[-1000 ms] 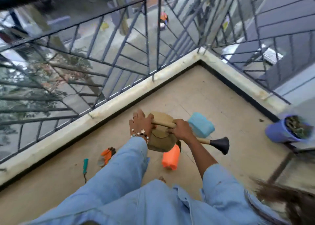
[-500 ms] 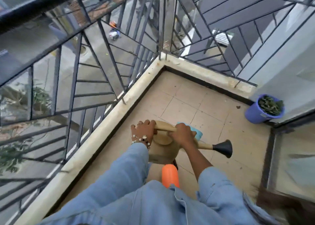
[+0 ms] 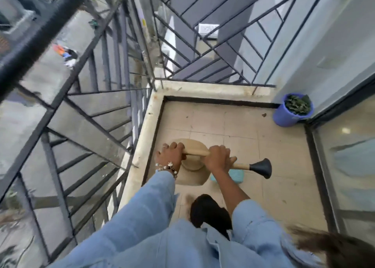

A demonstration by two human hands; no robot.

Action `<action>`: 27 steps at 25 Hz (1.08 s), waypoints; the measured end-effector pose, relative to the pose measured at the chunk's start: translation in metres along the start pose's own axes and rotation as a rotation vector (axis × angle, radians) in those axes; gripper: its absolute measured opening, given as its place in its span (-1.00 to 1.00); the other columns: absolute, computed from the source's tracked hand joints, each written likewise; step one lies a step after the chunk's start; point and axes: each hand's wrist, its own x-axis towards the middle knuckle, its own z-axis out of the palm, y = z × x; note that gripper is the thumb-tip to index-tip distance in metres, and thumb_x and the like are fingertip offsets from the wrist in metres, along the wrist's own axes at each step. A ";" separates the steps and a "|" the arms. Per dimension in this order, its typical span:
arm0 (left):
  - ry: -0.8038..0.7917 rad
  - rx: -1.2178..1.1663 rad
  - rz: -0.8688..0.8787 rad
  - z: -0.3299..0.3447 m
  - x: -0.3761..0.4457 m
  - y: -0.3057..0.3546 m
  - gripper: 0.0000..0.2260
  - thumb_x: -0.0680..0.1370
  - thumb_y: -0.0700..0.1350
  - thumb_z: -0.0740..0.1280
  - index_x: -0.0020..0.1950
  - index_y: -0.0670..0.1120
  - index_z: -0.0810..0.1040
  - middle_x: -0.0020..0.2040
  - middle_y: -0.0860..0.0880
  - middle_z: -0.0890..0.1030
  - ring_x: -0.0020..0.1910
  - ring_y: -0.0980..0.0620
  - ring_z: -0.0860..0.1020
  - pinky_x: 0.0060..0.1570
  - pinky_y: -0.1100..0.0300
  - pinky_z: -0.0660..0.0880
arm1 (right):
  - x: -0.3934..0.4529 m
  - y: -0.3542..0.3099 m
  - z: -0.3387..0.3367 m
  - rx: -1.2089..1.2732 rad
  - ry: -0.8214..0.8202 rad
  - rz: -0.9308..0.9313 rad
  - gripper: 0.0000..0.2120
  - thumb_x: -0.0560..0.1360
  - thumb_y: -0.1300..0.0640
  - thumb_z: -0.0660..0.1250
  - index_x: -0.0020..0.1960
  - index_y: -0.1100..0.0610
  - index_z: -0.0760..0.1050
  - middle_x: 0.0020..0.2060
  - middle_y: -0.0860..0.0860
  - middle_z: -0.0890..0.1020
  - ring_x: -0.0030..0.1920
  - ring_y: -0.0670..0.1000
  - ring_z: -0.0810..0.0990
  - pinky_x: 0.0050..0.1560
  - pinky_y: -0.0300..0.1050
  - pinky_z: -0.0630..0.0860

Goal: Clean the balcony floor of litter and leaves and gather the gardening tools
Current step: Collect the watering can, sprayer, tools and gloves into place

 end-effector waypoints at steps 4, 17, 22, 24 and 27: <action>-0.062 -0.017 0.120 -0.010 0.083 0.026 -0.71 0.59 0.06 0.21 0.29 0.04 0.39 0.26 0.00 0.47 0.28 -0.14 0.36 0.16 -0.10 0.38 | 0.073 -0.004 -0.012 0.007 0.067 0.125 -0.83 0.38 -0.06 0.39 -0.07 -0.03 0.59 0.08 0.06 0.40 0.14 0.15 0.35 0.10 0.11 0.35; -0.111 0.090 0.469 -0.082 0.317 0.183 -0.75 0.62 -0.11 0.17 0.30 -0.06 0.38 0.22 -0.10 0.48 0.19 -0.18 0.41 0.08 -0.05 0.45 | 0.307 0.014 -0.126 0.247 0.149 0.464 -0.86 0.48 0.11 0.31 0.03 -0.02 0.54 0.13 0.15 0.36 0.10 0.25 0.45 -0.02 0.11 0.42; -0.138 0.075 0.558 -0.084 0.413 0.236 -0.75 0.58 -0.12 0.23 0.25 -0.09 0.43 0.15 -0.14 0.53 0.12 -0.22 0.48 0.02 0.03 0.41 | 0.391 0.038 -0.160 0.455 0.129 0.472 -0.86 0.44 0.04 0.37 -0.03 0.05 0.54 -0.05 0.13 0.58 -0.01 0.23 0.54 -0.21 -0.09 0.42; -0.178 0.068 0.577 -0.078 0.455 0.256 -0.76 0.57 -0.12 0.24 0.23 -0.08 0.45 0.12 -0.13 0.55 0.09 -0.21 0.51 0.01 0.07 0.40 | 0.428 0.046 -0.168 0.506 0.109 0.484 -0.86 0.44 0.09 0.37 -0.02 0.08 0.55 -0.07 0.12 0.60 0.00 0.21 0.55 -0.19 -0.12 0.40; -0.283 0.089 0.616 -0.071 0.509 0.281 -0.73 0.57 -0.13 0.26 0.28 -0.06 0.45 0.15 -0.12 0.55 0.13 -0.19 0.49 0.08 0.09 0.36 | 0.474 0.054 -0.170 0.516 0.062 0.554 -0.85 0.42 0.17 0.35 0.00 0.10 0.56 -0.06 0.15 0.61 0.00 0.22 0.58 -0.13 -0.13 0.41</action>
